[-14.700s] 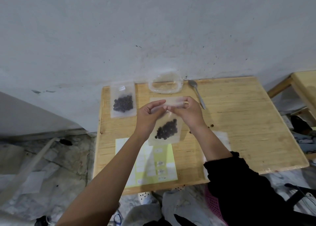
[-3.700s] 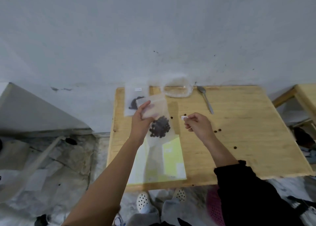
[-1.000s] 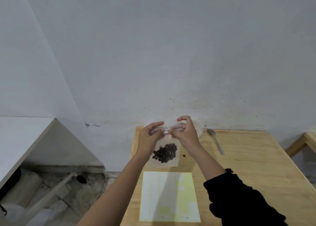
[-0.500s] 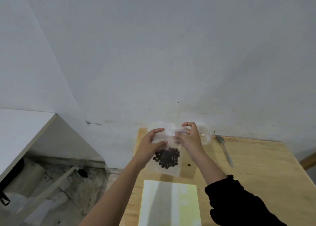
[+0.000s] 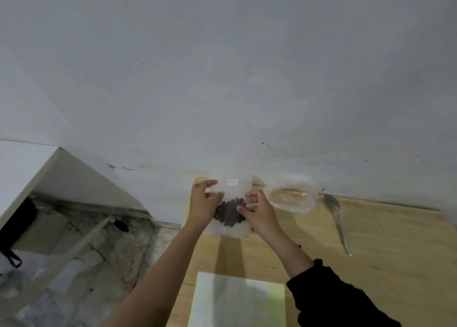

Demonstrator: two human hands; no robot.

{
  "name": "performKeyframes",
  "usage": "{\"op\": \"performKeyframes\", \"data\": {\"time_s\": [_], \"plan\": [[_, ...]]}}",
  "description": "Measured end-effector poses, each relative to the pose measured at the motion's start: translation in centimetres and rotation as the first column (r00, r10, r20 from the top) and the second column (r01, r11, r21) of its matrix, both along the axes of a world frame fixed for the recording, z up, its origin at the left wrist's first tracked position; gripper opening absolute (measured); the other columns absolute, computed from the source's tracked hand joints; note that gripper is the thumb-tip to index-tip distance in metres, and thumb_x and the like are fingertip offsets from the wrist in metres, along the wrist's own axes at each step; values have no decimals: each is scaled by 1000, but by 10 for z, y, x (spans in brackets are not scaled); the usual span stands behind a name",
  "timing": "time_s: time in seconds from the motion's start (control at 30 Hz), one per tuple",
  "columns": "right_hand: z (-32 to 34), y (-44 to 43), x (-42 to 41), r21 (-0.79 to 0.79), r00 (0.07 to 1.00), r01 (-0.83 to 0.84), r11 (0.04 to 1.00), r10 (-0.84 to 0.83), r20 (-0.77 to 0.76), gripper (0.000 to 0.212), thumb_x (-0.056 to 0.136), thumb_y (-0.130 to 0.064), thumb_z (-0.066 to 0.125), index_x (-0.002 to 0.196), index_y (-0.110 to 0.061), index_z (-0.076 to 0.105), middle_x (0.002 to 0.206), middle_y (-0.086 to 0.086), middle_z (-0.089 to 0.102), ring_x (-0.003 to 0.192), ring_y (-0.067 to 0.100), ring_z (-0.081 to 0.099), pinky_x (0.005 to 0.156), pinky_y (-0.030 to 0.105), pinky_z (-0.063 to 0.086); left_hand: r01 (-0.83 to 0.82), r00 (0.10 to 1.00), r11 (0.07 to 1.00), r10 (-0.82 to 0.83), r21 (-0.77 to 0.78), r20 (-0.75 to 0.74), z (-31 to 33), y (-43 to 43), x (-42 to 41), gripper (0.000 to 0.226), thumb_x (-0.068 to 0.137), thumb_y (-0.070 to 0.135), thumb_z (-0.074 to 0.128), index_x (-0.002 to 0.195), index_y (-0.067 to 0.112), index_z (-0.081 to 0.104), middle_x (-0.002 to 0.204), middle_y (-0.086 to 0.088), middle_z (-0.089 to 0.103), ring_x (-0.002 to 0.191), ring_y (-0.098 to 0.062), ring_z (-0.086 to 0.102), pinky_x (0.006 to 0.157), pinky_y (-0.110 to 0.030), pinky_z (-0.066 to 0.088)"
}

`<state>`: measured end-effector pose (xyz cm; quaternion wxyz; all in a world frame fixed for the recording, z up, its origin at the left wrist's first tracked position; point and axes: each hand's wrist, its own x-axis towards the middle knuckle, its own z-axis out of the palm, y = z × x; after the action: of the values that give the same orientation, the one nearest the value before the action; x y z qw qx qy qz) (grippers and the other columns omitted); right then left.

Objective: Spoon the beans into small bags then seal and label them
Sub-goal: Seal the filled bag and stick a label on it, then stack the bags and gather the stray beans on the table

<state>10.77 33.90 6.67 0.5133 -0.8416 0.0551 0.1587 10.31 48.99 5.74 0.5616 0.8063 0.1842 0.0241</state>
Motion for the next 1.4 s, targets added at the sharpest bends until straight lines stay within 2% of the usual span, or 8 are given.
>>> {"op": "performKeyframes", "data": {"time_s": [0.33,0.6,0.7,0.9,1.03,1.13,1.27,1.4], "plan": [[-24,18,17,-217,992,-119,969,124,11,39,90,-11,57,128,-15,49,132,2,53,122,17,49,97,27,42,110,989,954,-78,278,-126,-23,8,18,40,92,19,56,130,10,48,146,-7,31,136,-19,31,108,-26,27],[-31,5,13,-267,979,-202,942,205,-16,45,90,-12,56,134,-15,45,138,4,41,126,18,42,99,23,35,223,949,936,-144,273,-281,-35,6,13,54,92,26,56,141,11,36,156,-9,13,141,-23,23,110,-30,25],[-27,-1,11,-228,986,-166,960,166,-17,46,90,-10,55,134,-15,45,138,4,43,126,18,44,92,21,37,196,969,926,-131,323,-211,-31,5,10,51,92,24,56,138,8,40,155,-9,17,142,-22,22,110,-27,23],[-17,-35,5,-146,993,60,988,-44,107,28,86,-3,57,114,-8,60,112,7,62,100,16,58,84,19,42,51,963,916,-151,397,224,-10,-23,-18,25,92,18,56,116,9,60,134,-4,45,125,-13,39,90,2,26],[-28,-61,-13,-166,990,106,980,-88,112,20,85,0,57,103,-6,64,99,8,66,86,13,58,78,19,47,147,906,910,-281,387,317,-23,-51,-61,22,90,21,52,99,7,65,106,-6,58,102,-9,47,90,-16,37],[-44,-70,-30,-226,996,52,973,-35,80,22,87,-3,57,106,-8,65,102,6,65,87,12,59,76,14,42,314,851,825,-463,469,246,-54,-62,-97,20,87,17,49,92,7,65,97,-6,62,92,-15,50,79,-30,43],[-64,-65,-39,-275,993,-93,957,111,50,27,87,-5,57,113,-9,64,110,8,64,95,15,61,83,14,41,423,850,744,-523,517,58,-93,-61,-129,32,85,25,52,111,9,62,119,-10,61,108,-22,54,85,-34,50],[-75,-51,-33,-300,979,-120,946,162,121,27,84,-3,60,111,-5,66,104,11,60,90,18,59,83,17,43,467,828,631,-558,620,-55,-109,-60,-140,41,93,30,46,125,7,55,138,-15,49,131,-27,42,105,-37,39]]}}
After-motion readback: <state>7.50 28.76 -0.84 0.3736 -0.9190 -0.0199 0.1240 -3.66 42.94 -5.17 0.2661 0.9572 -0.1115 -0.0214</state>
